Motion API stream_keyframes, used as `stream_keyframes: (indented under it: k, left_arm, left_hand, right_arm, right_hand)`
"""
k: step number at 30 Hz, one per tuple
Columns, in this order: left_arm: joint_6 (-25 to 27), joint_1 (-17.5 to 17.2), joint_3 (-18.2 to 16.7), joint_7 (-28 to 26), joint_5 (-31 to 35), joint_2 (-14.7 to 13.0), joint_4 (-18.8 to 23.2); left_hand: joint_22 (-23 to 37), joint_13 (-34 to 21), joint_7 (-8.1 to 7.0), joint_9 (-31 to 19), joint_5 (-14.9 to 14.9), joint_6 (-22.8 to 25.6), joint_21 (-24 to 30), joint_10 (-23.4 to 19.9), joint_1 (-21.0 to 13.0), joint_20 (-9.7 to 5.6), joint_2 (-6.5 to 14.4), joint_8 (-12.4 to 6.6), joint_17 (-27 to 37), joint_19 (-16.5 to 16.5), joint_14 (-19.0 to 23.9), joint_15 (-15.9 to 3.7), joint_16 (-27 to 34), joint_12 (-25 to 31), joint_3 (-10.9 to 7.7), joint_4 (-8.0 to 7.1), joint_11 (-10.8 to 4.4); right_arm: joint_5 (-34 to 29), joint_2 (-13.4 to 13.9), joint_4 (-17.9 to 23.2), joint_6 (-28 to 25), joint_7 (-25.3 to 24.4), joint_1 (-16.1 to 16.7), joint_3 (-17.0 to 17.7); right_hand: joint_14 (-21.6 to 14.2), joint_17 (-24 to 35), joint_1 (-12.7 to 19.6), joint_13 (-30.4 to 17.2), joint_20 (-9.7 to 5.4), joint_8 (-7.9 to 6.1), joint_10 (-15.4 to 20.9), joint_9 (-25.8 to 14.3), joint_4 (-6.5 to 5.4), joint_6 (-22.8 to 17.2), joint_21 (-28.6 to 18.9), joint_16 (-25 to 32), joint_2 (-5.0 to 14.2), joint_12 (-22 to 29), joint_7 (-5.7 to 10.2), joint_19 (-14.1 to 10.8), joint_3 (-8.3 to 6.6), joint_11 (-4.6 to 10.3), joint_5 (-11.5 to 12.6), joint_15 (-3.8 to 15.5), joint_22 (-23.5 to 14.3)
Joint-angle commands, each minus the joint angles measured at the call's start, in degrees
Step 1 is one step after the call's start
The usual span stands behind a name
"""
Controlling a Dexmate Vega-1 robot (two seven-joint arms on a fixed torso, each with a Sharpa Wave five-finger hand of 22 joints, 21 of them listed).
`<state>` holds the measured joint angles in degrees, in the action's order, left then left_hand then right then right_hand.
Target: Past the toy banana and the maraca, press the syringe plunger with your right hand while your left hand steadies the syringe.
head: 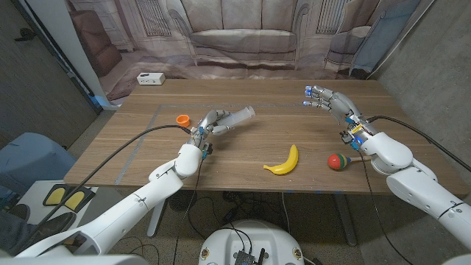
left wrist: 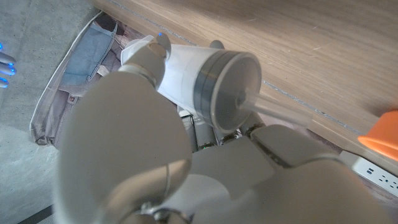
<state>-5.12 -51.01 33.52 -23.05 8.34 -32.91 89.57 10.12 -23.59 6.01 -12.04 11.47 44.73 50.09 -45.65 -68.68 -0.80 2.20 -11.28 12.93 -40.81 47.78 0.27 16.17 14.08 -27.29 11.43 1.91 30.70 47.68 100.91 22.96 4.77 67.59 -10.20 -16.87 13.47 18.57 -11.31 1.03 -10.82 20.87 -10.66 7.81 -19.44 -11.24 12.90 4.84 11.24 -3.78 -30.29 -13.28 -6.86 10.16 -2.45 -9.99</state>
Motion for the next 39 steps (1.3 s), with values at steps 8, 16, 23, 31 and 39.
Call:
stream_keyframes:
  k: [8, 16, 23, 31, 39]
  left_arm:
    - [6.2, 1.7, 2.1, 2.4, 0.7, -1.3, 0.7]
    - [7.4, 1.9, 2.4, 1.9, 0.6, -1.1, 0.7]
    - [8.1, 2.3, 2.8, 1.5, 0.5, -0.8, 0.0]
    - [9.4, 2.9, 3.5, 2.1, 0.8, -1.2, -0.1]
    - [10.5, 3.5, 4.3, 2.2, 1.5, -1.2, -0.7]
  left_hand:
    - [0.2, -0.1, -1.38, -0.3, 0.2, 0.7, 0.2, -2.2, 0.6, 0.41, 3.4, -0.24, 0.3, 1.1, 4.6, -6.81, -0.3, -0.4, -2.50, -2.01, -2.57]
    - [0.2, -0.1, -1.35, -0.3, 0.3, 0.6, 0.2, -2.0, 0.4, 0.53, 3.6, -0.26, 0.3, 1.3, 4.7, -6.71, -0.2, -0.5, -2.60, -1.96, -2.54]
    - [0.2, -0.1, -1.41, -0.3, 0.3, 0.8, 0.2, -2.2, 0.5, 0.56, 3.5, -0.37, 0.2, 1.5, 4.6, -6.53, -0.4, -0.4, -2.66, -1.99, -2.60]
    - [0.2, 0.0, -1.59, -0.3, 0.3, 0.9, 0.2, -2.3, 0.8, 0.66, 3.4, -0.43, 0.1, 1.8, 4.5, -6.50, -0.5, -0.5, -2.66, -2.17, -2.78]
    - [0.1, 0.0, -1.56, -0.3, 0.4, 1.2, 0.4, -2.6, 1.0, 0.68, 3.4, -0.55, -0.1, 1.6, 4.8, -6.48, -0.5, -0.5, -2.75, -2.22, -2.80]
  right_arm:
    - [0.4, 0.0, -0.7, -0.4, 0.6, -0.9, -0.5]
    - [0.4, -0.1, -0.8, -0.5, 0.5, -1.1, -0.6]
    - [0.6, -0.5, -1.3, -0.3, 0.4, -1.3, -0.9]
    - [0.7, -0.3, -1.4, -0.7, 0.3, -1.4, -0.9]
    - [0.6, -0.3, -1.6, -0.9, 0.3, -1.8, -1.1]
  right_hand:
    - [0.3, 0.1, 0.1, -0.2, -0.12, -0.34, 0.1, -0.2, -0.08, -0.2, 0.0, -0.1, -0.06, 0.3, -0.18, 0.4, 0.22, -0.30, -0.1, 0.16, -0.1]
    - [0.2, 0.1, 0.1, -0.2, -0.12, -0.36, 0.0, -0.2, -0.09, -0.2, 0.0, 0.0, -0.05, 0.3, -0.25, 0.4, 0.25, -0.34, -0.1, 0.16, -0.1]
    - [0.2, 0.1, 0.1, -0.2, -0.10, -0.39, 0.1, -0.2, -0.12, -0.3, 0.0, 0.0, 0.00, 0.3, -0.31, 0.4, 0.26, -0.31, -0.1, 0.08, -0.1]
    - [0.2, 0.1, 0.1, -0.2, -0.10, -0.40, 0.1, -0.2, -0.11, -0.3, -0.1, 0.0, 0.05, 0.3, -0.26, 0.4, 0.25, -0.37, -0.1, 0.12, -0.1]
    - [0.1, 0.1, 0.2, -0.2, -0.09, -0.45, 0.1, -0.2, -0.09, -0.4, -0.1, 0.0, 0.12, 0.3, -0.23, 0.4, 0.23, -0.25, -0.1, 0.05, -0.1]
